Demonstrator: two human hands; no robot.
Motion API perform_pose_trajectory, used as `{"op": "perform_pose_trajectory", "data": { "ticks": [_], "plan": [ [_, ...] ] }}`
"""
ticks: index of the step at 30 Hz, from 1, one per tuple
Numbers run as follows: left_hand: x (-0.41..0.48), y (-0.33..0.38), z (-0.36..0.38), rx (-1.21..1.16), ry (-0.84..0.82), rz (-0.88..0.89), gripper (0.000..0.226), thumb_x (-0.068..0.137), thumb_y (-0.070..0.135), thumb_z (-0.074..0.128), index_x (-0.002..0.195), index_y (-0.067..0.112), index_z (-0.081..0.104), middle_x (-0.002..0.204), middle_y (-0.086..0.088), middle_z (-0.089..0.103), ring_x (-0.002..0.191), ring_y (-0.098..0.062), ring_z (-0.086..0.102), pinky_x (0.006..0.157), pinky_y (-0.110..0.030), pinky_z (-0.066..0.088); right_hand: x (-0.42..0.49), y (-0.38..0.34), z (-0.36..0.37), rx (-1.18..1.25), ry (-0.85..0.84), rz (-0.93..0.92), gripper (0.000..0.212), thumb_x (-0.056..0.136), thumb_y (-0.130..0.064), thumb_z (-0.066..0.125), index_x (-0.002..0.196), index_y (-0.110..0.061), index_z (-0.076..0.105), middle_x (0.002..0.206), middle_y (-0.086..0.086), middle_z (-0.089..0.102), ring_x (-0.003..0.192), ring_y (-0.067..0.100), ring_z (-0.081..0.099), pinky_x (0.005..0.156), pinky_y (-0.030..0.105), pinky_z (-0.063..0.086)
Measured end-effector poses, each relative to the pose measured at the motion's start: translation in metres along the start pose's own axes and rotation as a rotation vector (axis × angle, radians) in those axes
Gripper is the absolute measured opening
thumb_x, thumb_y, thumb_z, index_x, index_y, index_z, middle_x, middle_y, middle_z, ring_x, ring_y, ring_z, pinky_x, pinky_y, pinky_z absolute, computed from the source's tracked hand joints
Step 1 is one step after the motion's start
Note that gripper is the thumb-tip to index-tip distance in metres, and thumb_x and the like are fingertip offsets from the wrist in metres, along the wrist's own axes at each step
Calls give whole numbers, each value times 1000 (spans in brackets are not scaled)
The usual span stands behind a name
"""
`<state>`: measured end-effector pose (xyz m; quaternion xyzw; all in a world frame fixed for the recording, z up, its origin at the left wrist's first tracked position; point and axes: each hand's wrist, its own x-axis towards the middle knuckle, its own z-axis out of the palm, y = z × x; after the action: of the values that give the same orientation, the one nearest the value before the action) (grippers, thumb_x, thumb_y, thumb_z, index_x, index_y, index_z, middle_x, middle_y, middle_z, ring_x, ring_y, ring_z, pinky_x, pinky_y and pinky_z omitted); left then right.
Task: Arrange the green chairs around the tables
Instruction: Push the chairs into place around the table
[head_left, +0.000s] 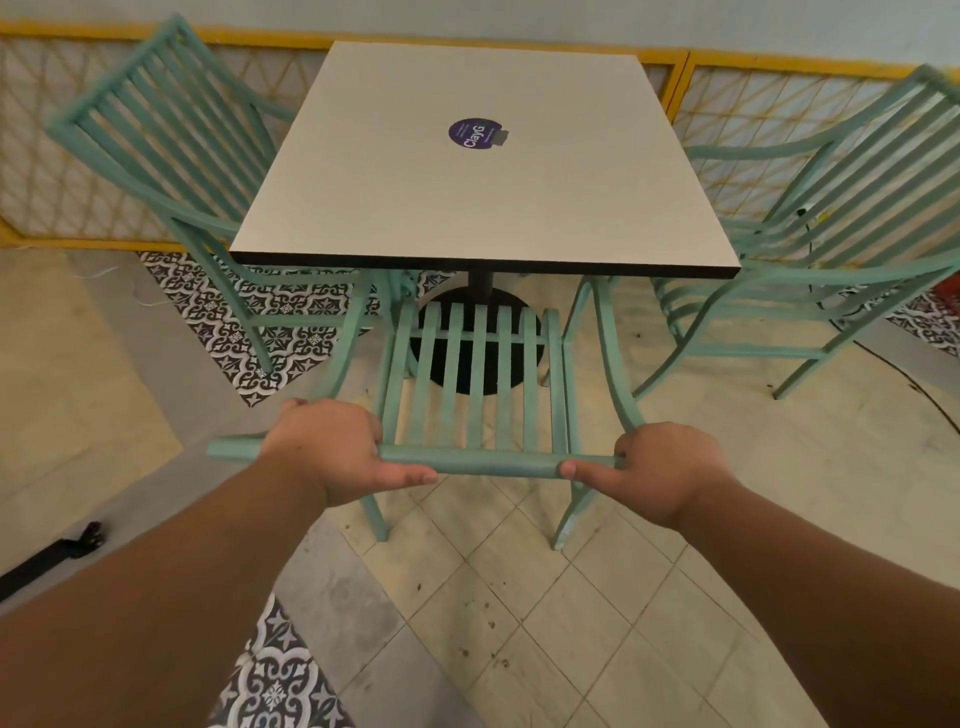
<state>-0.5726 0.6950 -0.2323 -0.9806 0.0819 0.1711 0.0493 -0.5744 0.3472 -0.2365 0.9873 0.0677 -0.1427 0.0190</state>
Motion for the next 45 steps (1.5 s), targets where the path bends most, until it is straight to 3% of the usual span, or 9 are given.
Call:
{"op": "perform_pose_trajectory", "data": {
  "ticks": [11, 17, 24, 26, 28, 29, 31, 38, 45],
  "plan": [
    [22, -1, -6, -22, 63, -12, 104, 41, 114, 9, 57, 27, 62, 51, 10, 58, 58, -11, 55, 63, -36, 34, 30, 6, -9, -51, 27, -37, 110, 48, -111, 2, 55, -21, 64, 52, -5, 59, 50, 14, 59, 46, 30, 51],
    [29, -3, -8, -13, 43, -30, 105, 41, 114, 9, 60, 27, 63, 54, 10, 60, 61, -11, 57, 69, -38, 38, 37, 6, -12, -68, 11, -37, 112, 49, -111, 0, 57, -21, 66, 53, -4, 60, 51, 14, 60, 50, 33, 55],
    [33, 0, -14, 36, 23, -74, 109, 38, 114, 2, 66, 31, 66, 60, 11, 63, 69, -12, 56, 76, -42, 37, 42, 7, -10, -70, 37, -32, 108, 50, -110, -1, 60, -25, 65, 55, -6, 61, 53, 13, 60, 45, 27, 41],
    [30, 1, -18, 36, -17, -98, 114, 38, 114, 1, 88, 39, 71, 80, 12, 68, 88, -14, 56, 85, -46, 36, 41, 7, -11, -33, 33, -23, 107, 51, -110, 1, 70, -27, 65, 65, -5, 64, 66, 15, 62, 53, 32, 46],
    [22, 2, -22, 56, -27, -114, 124, 41, 112, 2, 129, 46, 59, 119, 10, 66, 116, -19, 51, 99, -54, 32, 36, 4, -15, -55, 5, -1, 113, 52, -109, 0, 96, -29, 67, 95, -1, 68, 101, 26, 61, 84, 48, 50],
    [17, 4, -25, 61, 2, -120, 131, 42, 112, 1, 143, 43, 47, 135, 9, 59, 126, -20, 47, 105, -57, 30, 34, 0, -18, -79, -8, 27, 121, 53, -108, -1, 116, -29, 64, 116, 4, 65, 120, 33, 53, 102, 58, 38],
    [0, 12, -30, 30, 80, -113, 139, 42, 112, 1, 156, 37, 27, 155, 8, 43, 139, -21, 40, 113, -59, 27, 21, -7, -26, -88, -4, 99, 132, 52, -105, -4, 142, -25, 49, 142, 11, 53, 138, 37, 37, 116, 62, 19],
    [-59, 18, -115, -97, 267, -49, 129, 53, 109, 13, 161, 38, 7, 170, 6, 12, 155, -24, 16, 122, -54, 21, -49, -10, -88, 23, 166, 28, 107, 75, -91, 18, 156, -23, 31, 156, 6, 42, 145, 30, 33, 120, 52, 23],
    [-127, 26, -234, -117, 493, 23, 117, 63, 104, 22, 160, 41, 9, 170, 5, 14, 155, -24, 16, 122, -54, 23, -124, -14, -219, 69, 393, 24, 97, 81, -83, 30, 158, -24, 26, 159, 6, 38, 149, 32, 27, 123, 54, 17]
  ]
}}
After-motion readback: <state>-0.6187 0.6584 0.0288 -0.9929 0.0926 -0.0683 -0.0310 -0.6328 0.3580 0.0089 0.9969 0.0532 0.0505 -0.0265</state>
